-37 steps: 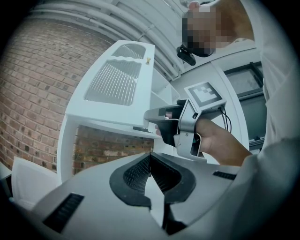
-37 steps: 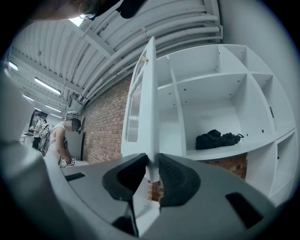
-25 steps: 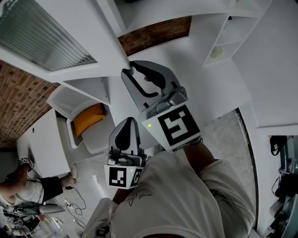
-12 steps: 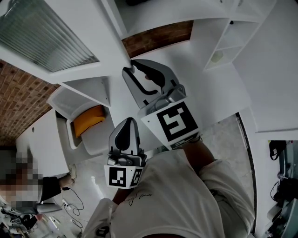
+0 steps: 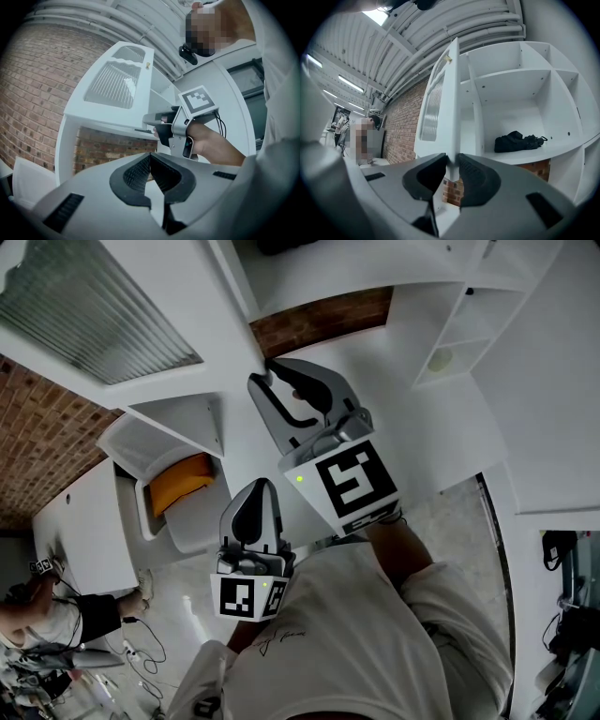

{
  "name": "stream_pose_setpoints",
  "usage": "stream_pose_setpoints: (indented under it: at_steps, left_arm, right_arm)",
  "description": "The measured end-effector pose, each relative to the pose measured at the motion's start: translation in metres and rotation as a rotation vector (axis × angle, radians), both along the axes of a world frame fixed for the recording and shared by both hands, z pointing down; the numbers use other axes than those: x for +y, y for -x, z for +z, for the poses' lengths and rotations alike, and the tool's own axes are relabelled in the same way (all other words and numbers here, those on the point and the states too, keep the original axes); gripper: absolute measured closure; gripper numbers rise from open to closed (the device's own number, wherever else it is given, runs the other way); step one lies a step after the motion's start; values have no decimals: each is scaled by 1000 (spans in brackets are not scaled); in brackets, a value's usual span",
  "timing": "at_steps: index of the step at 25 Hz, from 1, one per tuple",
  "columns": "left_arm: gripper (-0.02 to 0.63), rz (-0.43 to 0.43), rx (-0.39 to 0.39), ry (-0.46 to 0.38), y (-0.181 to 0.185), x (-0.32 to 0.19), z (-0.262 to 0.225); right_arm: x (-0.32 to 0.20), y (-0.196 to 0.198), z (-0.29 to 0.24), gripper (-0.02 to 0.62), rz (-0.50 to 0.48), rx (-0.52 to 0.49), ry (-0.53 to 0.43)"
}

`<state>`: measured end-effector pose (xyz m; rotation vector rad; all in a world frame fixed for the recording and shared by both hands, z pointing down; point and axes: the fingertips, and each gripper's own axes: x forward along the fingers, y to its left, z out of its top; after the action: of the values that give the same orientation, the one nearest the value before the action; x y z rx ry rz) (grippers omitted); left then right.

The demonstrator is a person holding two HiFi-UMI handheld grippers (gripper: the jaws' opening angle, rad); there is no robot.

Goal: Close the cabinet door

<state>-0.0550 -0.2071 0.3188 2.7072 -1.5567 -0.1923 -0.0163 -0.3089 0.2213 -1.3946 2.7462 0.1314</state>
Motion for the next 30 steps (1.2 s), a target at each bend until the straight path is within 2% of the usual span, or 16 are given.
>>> stream_pose_setpoints:
  at_steps: [30]
  left_arm:
    - [589, -32, -9, 8, 0, -12, 2]
  right_arm:
    - [-32, -7, 0, 511, 6, 0, -11]
